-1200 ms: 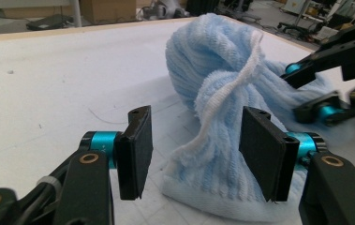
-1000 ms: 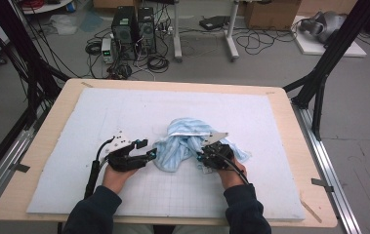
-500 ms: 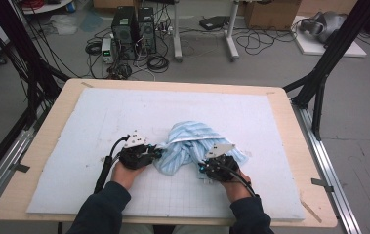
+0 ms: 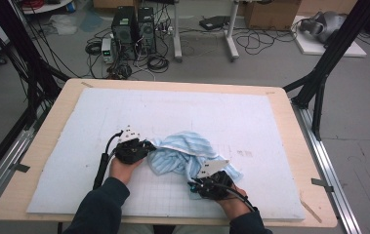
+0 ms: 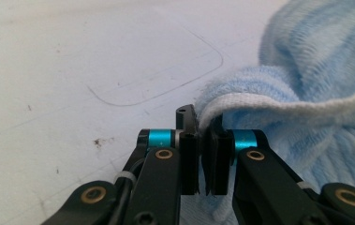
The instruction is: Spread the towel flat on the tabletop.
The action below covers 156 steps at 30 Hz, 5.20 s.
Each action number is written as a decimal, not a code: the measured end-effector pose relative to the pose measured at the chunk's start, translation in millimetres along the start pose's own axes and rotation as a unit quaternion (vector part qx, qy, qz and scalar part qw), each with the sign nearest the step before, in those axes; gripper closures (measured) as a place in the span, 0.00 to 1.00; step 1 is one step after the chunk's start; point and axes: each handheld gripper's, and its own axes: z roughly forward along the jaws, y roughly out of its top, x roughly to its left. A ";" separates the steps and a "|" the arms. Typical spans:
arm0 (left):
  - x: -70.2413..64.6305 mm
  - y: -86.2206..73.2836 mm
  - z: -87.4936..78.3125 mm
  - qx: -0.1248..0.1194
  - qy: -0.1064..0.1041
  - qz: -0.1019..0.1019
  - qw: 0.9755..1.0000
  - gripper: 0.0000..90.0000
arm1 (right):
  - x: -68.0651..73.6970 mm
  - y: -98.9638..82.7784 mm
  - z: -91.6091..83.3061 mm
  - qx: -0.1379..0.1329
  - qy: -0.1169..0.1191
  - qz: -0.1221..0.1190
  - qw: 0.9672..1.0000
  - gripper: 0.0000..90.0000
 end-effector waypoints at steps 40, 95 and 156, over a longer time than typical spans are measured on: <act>3.3 -12.8 -37.2 -0.035 0.002 -0.015 0.999 0.49 | -94.5 110.2 57.4 0.022 -0.060 -0.062 0.996 0.93; -29.9 21.4 64.8 0.087 -0.012 0.059 0.994 0.96 | -67.0 -32.8 -64.7 -0.057 -0.233 0.115 0.964 0.59; 68.7 30.1 14.9 -0.001 0.082 -0.055 0.995 0.49 | -22.5 -36.8 -69.3 -0.052 -0.109 0.072 0.990 0.59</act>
